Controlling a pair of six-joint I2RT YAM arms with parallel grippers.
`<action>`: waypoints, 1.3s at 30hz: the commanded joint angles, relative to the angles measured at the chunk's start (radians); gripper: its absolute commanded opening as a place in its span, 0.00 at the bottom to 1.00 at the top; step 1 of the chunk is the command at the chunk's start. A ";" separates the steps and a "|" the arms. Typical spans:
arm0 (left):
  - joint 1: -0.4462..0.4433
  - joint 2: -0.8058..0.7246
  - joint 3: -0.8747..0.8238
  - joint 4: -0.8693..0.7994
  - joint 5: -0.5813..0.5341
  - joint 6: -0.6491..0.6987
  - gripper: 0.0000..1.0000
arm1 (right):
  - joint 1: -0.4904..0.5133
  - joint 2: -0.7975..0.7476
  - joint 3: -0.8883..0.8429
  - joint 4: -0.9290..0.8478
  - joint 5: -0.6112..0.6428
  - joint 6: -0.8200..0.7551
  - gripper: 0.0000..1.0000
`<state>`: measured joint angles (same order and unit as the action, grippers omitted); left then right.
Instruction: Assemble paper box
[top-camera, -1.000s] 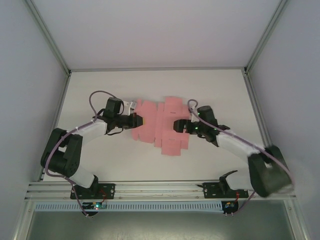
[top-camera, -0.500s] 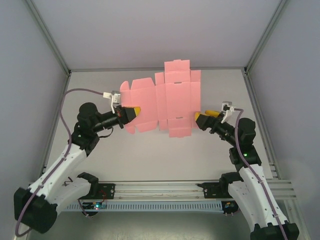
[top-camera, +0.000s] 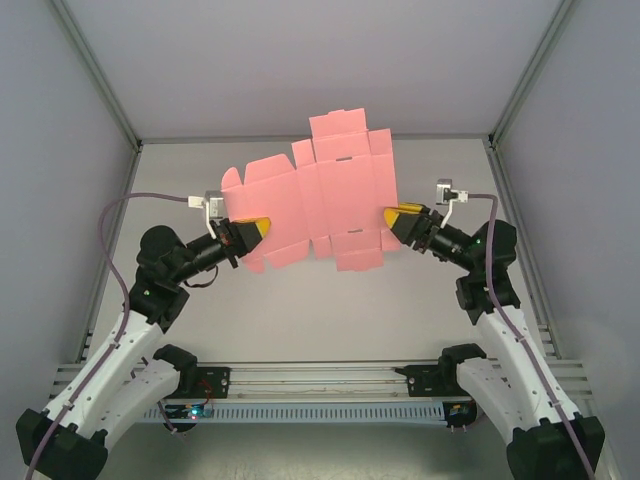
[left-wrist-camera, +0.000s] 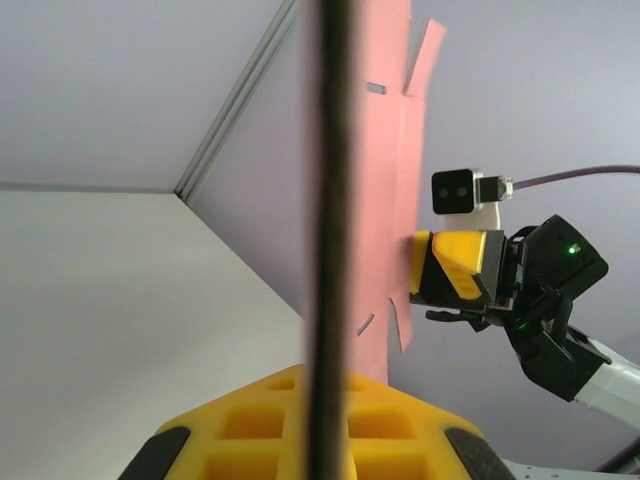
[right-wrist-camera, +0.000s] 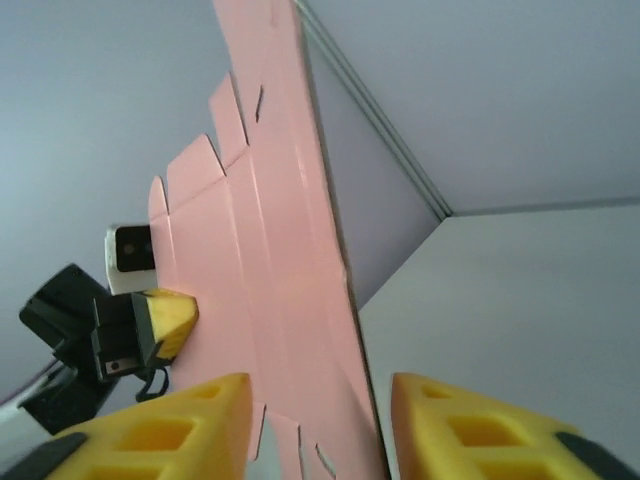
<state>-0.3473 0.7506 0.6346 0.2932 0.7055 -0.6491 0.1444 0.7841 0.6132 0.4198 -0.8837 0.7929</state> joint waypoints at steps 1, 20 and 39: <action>-0.015 -0.019 -0.008 0.059 -0.022 -0.015 0.00 | 0.021 0.038 0.057 0.017 -0.038 -0.012 0.30; -0.015 -0.019 0.259 -0.776 -0.698 0.159 1.00 | 0.064 0.183 0.451 -1.059 0.146 -0.951 0.00; -0.014 0.279 0.301 -0.655 -0.569 0.145 1.00 | 0.261 0.755 0.665 -1.213 0.560 -1.719 0.00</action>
<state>-0.3546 1.0122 0.9230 -0.3958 0.1379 -0.5167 0.3771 1.5291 1.2804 -0.8967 -0.4919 -0.7906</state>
